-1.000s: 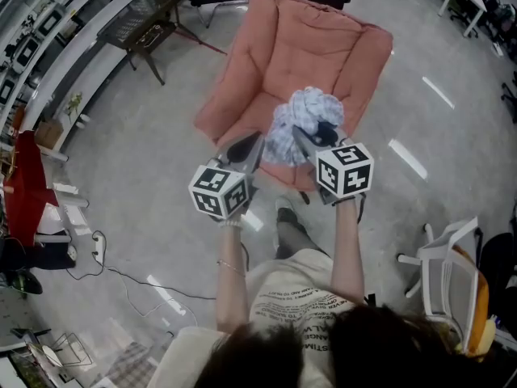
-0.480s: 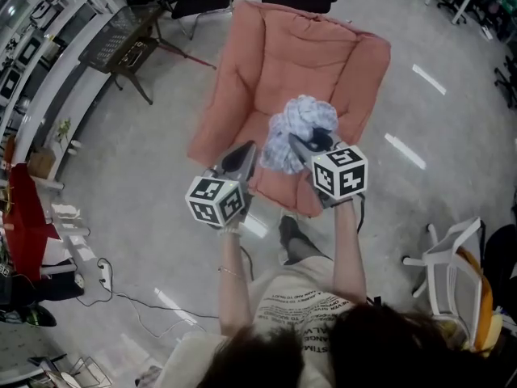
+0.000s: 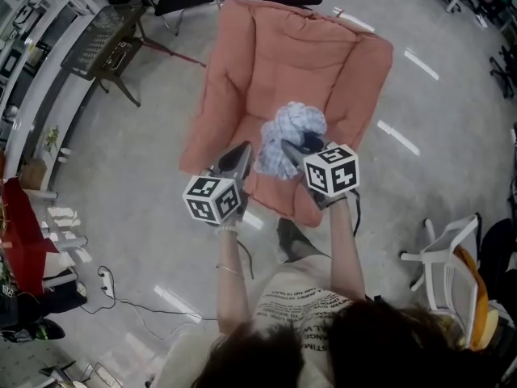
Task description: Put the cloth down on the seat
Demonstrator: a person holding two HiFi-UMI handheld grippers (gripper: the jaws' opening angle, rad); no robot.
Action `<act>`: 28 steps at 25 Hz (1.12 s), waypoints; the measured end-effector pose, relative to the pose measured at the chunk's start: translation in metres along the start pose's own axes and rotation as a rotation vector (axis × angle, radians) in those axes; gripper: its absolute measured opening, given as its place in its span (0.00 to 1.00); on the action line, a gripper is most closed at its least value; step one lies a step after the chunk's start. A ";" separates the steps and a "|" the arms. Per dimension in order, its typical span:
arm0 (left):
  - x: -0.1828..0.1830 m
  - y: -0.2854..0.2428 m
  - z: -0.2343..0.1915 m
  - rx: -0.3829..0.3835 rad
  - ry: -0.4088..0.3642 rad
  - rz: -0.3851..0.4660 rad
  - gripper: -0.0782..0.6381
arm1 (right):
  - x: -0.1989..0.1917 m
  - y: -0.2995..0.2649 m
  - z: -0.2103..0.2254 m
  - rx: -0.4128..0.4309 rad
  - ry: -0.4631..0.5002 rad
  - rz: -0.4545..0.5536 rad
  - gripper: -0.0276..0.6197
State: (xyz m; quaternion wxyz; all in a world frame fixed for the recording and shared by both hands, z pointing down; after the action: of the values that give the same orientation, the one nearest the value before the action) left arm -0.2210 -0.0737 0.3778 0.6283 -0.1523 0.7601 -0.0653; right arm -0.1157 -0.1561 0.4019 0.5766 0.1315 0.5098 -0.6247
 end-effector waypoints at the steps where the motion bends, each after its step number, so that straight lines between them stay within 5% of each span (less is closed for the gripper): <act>1: 0.000 -0.005 -0.003 -0.003 0.002 -0.008 0.11 | 0.002 -0.003 0.003 0.000 -0.004 -0.006 0.30; 19: -0.018 -0.062 -0.017 -0.091 0.053 -0.114 0.11 | 0.009 -0.036 0.039 -0.040 -0.086 -0.046 0.30; 28: -0.041 -0.072 -0.029 -0.206 0.045 -0.217 0.11 | -0.009 -0.058 0.040 -0.099 -0.164 -0.050 0.30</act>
State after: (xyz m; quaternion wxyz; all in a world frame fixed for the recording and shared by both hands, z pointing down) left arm -0.2315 -0.1314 0.4430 0.5813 -0.2959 0.7558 -0.0577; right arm -0.1454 -0.1928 0.4545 0.6065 0.0384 0.4942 -0.6216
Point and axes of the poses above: the fingertips, and each gripper's own axes: y backward along the fingers, z to its right, x out of its top, the point moved 3 cm from there along y, backward along the fingers, and after that the axes turned 8 degrees about -y, right-handed, at the moved point
